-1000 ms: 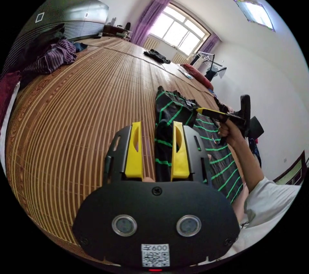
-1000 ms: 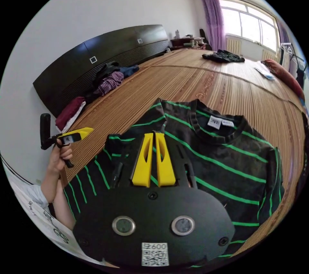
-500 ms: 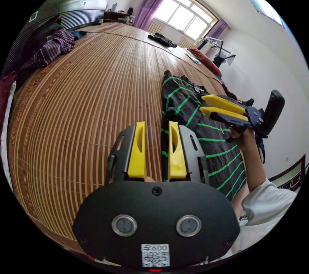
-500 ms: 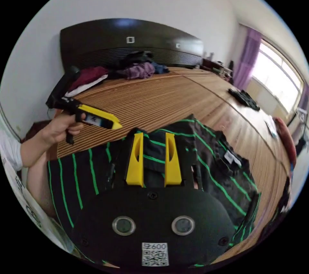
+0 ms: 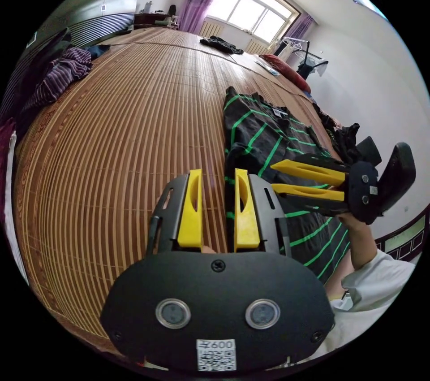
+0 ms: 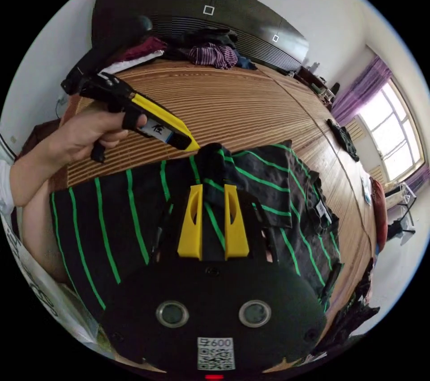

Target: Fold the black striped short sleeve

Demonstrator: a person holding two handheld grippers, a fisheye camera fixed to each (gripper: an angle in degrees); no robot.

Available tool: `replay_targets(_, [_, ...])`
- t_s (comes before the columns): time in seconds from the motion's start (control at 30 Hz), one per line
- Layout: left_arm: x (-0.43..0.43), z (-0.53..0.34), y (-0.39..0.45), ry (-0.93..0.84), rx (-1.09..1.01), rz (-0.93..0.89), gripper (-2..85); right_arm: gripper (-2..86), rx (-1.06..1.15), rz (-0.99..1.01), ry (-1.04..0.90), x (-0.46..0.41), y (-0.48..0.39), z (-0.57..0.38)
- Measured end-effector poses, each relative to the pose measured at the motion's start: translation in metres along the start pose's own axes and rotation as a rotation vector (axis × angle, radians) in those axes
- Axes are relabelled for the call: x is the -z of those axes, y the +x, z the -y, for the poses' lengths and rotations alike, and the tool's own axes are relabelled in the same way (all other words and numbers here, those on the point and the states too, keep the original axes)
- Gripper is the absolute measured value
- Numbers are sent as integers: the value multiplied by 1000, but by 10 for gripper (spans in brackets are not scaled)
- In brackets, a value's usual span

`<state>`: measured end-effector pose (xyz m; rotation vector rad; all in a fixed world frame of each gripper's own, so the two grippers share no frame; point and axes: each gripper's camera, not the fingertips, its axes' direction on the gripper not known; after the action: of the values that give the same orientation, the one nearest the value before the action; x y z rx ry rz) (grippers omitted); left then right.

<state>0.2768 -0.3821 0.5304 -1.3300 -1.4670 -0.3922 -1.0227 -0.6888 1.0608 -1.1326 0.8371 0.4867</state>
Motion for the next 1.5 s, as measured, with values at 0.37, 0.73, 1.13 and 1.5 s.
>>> replay_targets(0.37, [-28,11,48,-48,-160,208,62,15,-1,-3,-22,-20,-33,18])
replay_targets(0.73, [-29,6,47,-77,-178,170,15,-8,10,-103,83,47,-30,22])
replay_targets(1.13, [-26,0,49,-106,-213,147,17,9,-264,167,272,120,96,46])
replay_targets(1.5, [-33,-6,63,-108,-277,221,16,63,-543,348,56,-7,352,198])
